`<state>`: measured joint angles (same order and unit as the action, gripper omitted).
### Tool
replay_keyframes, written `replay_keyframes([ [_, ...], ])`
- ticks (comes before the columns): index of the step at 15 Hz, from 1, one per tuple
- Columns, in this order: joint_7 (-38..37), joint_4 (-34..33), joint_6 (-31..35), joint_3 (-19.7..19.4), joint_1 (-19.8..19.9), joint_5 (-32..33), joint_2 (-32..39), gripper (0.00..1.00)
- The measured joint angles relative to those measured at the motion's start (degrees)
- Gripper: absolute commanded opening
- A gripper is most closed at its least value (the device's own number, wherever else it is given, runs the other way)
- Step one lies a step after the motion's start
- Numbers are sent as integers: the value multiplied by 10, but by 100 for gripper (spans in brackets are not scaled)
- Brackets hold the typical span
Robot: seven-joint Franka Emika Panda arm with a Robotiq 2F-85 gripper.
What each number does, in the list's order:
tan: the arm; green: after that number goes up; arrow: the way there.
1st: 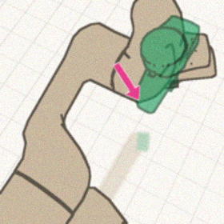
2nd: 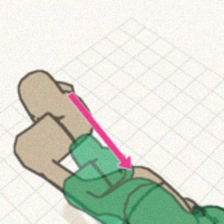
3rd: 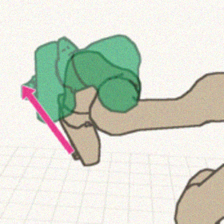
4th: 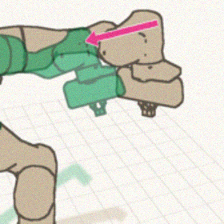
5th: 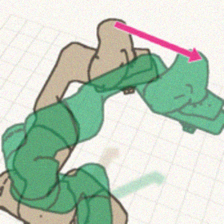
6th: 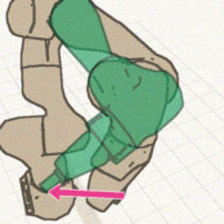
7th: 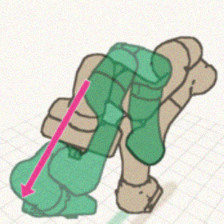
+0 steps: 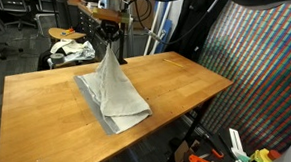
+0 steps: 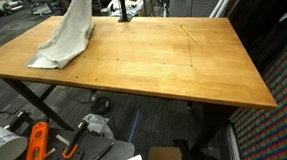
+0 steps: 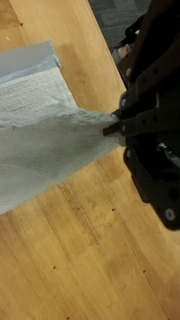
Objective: Fold the cloth in half
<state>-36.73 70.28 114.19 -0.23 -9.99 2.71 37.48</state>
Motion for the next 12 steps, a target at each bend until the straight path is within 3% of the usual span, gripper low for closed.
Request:
replay_keyframes([
  [4, 9, 35, 26, 2, -31, 21, -11, 5],
  [12, 3, 58, 37, 6, -141, 111, -1, 5],
])
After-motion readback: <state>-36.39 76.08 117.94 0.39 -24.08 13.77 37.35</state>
